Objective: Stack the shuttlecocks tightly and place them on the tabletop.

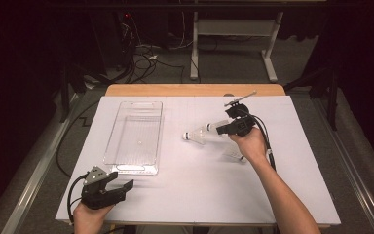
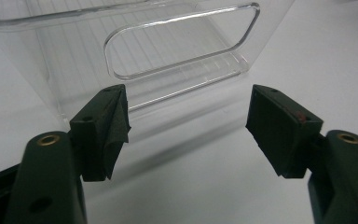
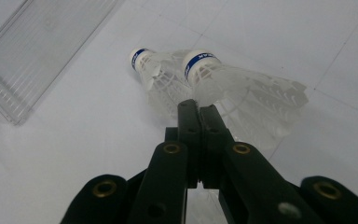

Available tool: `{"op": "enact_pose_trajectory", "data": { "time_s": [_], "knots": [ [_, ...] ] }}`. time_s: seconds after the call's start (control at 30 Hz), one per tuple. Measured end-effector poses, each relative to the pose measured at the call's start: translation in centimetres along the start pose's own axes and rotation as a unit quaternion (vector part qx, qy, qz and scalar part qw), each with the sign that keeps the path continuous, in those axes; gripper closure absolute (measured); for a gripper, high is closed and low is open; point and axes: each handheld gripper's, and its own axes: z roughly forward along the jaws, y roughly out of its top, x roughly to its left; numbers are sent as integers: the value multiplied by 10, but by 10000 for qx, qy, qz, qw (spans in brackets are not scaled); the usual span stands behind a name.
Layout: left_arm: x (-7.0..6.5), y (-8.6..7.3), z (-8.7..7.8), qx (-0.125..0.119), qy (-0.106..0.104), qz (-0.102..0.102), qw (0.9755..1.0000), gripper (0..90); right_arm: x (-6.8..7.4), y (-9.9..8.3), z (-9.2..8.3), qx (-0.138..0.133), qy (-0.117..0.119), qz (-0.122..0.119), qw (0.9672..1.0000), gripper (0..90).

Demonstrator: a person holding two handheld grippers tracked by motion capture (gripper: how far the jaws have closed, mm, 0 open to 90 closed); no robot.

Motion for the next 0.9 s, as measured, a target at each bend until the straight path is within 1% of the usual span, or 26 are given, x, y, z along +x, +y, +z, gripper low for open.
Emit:
{"op": "enact_pose_trajectory", "data": {
  "time_s": [0.27, 0.47, 0.9],
  "knots": [
    [0, 0, 0, 4, -4, -2, 10000, 305, 4, 1, 6, 75, 59, -67, 9999, 900],
    [0, 0, -1, 16, -14, 1, 10000, 305, 6, 1, 14, 178, 113, -45, 9998, 900],
    [0, 0, 0, 24, -12, 7, 10000, 305, 10, 2, 22, 223, 164, -87, 9996, 900]
  ]
}}
